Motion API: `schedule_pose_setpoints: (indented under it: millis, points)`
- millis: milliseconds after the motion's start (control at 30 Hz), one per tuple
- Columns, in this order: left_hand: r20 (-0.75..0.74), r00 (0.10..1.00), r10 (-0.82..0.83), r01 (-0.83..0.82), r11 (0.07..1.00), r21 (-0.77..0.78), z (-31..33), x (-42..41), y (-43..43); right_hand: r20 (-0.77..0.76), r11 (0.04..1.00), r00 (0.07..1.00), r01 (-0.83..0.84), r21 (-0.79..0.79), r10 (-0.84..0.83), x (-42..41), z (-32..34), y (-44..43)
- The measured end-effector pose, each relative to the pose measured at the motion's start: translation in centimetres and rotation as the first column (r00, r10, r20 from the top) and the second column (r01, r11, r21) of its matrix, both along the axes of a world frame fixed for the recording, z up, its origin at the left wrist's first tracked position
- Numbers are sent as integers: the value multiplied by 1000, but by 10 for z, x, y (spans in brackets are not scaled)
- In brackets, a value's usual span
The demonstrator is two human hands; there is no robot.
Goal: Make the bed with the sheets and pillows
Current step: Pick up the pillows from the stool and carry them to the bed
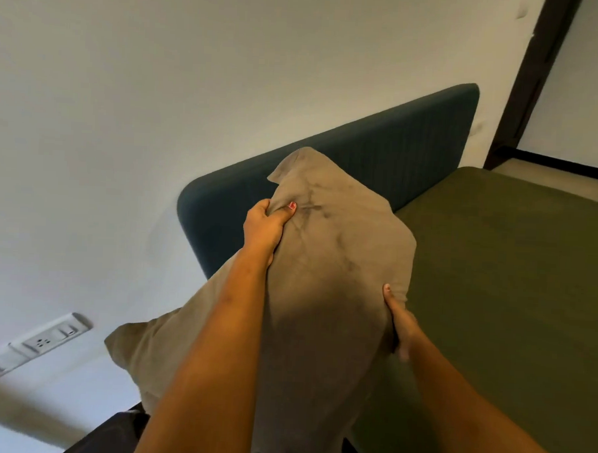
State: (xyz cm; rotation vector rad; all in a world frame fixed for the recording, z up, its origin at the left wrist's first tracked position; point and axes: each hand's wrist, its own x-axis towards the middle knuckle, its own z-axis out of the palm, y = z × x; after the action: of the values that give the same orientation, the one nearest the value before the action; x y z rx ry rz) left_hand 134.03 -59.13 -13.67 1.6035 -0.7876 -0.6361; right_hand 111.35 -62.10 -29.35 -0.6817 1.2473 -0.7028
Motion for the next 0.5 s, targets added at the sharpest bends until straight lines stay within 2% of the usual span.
schedule_pose_setpoints:
  millis: [267, 500]
  points:
    - [79, 985, -153, 136, 972, 194, -61, 20, -122, -17, 970, 970, 243, -21, -243, 6, -35, -78]
    - [176, 921, -346, 263, 889, 374, -150, 60, -283, -195, 860, 842, 511, -16, -504, 50, -102, -197]
